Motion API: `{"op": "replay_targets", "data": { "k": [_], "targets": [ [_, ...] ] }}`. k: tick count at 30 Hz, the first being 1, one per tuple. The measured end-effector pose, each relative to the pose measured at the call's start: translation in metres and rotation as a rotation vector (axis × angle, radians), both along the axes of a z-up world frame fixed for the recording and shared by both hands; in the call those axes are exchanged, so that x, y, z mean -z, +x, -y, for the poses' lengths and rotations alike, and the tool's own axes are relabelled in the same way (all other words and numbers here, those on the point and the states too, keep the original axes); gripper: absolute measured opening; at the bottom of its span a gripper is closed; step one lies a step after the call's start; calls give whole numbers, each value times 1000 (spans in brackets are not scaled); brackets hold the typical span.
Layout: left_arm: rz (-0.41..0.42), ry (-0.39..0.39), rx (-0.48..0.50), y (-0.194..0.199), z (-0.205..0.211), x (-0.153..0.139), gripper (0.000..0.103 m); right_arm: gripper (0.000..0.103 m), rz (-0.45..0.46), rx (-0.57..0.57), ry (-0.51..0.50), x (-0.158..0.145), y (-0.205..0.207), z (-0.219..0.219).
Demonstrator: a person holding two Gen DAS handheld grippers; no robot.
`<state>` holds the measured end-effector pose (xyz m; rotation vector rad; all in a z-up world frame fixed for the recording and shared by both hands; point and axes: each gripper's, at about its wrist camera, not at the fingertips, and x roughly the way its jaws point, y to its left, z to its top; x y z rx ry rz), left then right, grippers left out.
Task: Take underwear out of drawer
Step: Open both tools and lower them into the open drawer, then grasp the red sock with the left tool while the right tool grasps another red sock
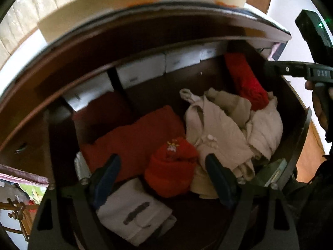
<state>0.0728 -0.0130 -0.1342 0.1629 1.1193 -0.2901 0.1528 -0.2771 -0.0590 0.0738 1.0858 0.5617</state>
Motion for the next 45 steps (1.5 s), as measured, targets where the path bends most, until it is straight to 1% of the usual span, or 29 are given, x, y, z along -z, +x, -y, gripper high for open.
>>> {"op": "replay_targets", "data": {
  "k": [2, 3, 4, 6, 8, 9, 10, 12, 15, 16, 19, 22, 27, 32, 35, 38, 42, 45],
  "targets": [
    [-21, 5, 6, 2, 1, 4, 77, 70, 3, 1, -23, 3, 1, 0],
    [-28, 3, 9, 2, 1, 4, 71, 70, 4, 2, -35, 3, 1, 0],
    [-42, 1, 16, 3, 3, 6, 68, 70, 5, 5, -48, 4, 1, 0],
    [-64, 11, 27, 5, 5, 9, 63, 70, -2, 10, -61, 7, 3, 0],
    [-83, -4, 32, 7, 5, 11, 60, 70, -3, 25, -86, 10, 5, 2],
    [-100, -9, 36, 8, 5, 13, 56, 70, -3, 31, -100, 10, 5, 2],
    [-111, -10, 36, 9, 5, 14, 46, 70, -3, 37, -112, 11, 6, 3],
    [-132, -17, 37, 10, 5, 17, 42, 70, -13, 42, -124, 14, 7, 3],
    [-126, -18, 48, 8, 5, 17, 29, 70, -15, 38, -163, 17, 8, 0],
    [-118, -25, 52, 7, 4, 16, 27, 70, -15, 36, -173, 18, 9, -1],
    [-104, -41, 52, 5, 1, 13, 24, 70, -16, 29, -216, 21, 11, -6],
    [-90, -64, 43, 4, -3, 8, 24, 70, -13, 19, -265, 26, 13, -10],
    [-39, -71, 55, 1, -4, -6, 24, 70, 0, -10, -308, 32, 16, -17],
    [-3, -109, 60, 3, -5, -20, 24, 70, -13, -28, -329, 34, 17, -17],
    [6, -130, 58, 3, -8, -22, 24, 70, -6, -55, -363, 34, 15, -24],
    [7, -136, 55, 3, -8, -22, 24, 70, -33, -72, -400, 40, 17, -30],
    [13, -143, 58, 4, -7, -20, 24, 69, -43, -99, -458, 45, 18, -37],
    [24, -148, 65, 5, -7, -25, 24, 69, -50, -119, -497, 50, 18, -43]
  ]
}}
